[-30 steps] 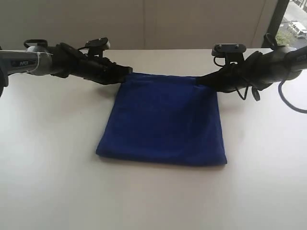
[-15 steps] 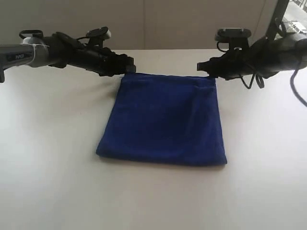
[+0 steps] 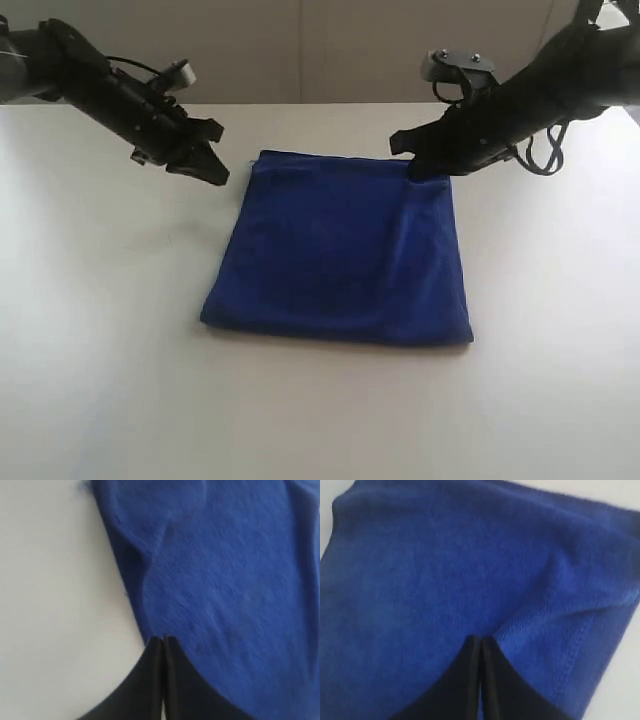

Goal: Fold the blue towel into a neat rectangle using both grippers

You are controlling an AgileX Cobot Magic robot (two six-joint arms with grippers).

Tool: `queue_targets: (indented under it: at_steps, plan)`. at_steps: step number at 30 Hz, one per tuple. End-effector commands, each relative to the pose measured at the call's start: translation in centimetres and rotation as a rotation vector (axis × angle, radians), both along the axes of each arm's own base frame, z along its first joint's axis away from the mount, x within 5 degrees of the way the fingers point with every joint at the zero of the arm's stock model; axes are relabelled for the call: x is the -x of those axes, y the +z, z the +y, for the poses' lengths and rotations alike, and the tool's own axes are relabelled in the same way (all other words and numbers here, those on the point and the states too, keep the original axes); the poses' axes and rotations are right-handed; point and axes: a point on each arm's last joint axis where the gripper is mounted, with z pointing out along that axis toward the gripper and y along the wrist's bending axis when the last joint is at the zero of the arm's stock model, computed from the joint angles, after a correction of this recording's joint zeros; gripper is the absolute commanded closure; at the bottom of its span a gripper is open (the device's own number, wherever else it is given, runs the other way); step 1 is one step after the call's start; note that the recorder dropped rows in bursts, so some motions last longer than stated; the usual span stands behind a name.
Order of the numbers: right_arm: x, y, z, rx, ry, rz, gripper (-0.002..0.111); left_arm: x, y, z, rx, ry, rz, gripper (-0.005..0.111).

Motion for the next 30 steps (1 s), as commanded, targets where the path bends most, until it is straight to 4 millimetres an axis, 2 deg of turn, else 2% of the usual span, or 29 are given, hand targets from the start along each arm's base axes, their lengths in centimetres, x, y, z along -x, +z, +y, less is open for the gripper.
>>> queue_targets:
  at_steps: [1,5,8,12,14,17,21,23,26,29,30]
  plan:
    - [1.2,-0.4,0.9,0.041,0.042,0.123,0.108,2.1,0.4,-2.2,0.008,-0.122,0.054,0.107]
    - [2.4,-0.8,2.6,0.123,0.124,0.21,0.108,3.9,0.0,-4.3,-0.029,-0.19,0.04,0.107]
    - [2.9,-1.3,3.3,0.18,0.107,0.238,0.108,5.1,-0.4,-5.1,-0.09,-0.218,0.026,0.107]
    - [3.6,-2.7,3.6,0.224,0.078,0.255,0.108,6.8,-1.4,-5.9,-0.139,-0.251,0.045,0.107]
    - [4.4,-3.9,3.7,0.234,0.066,0.262,0.108,7.7,-2.6,-6.4,-0.155,-0.264,0.073,0.107]
    - [5.0,-4.8,3.5,0.245,0.064,0.275,0.108,8.3,-3.6,-6.3,-0.187,-0.266,0.089,0.107]
    - [5.9,-5.7,3.2,0.267,0.08,0.321,0.108,9.0,-4.1,-6.1,-0.193,-0.254,0.124,0.107]
    - [6.3,-5.9,3.2,0.267,0.074,0.332,0.108,9.2,-3.9,-6.0,-0.194,-0.247,0.131,0.107]
    - [6.8,-5.5,3.1,0.267,0.068,0.311,0.108,9.9,-2.0,-5.8,-0.187,-0.23,0.098,0.107]
    - [6.3,-3.6,3.0,0.256,0.038,0.198,0.108,10.0,0.3,-5.6,-0.177,-0.196,0.004,0.107]
    - [6.0,-2.4,3.0,0.251,0.018,0.122,0.108,9.6,1.3,-5.5,-0.174,-0.168,-0.07,0.107]
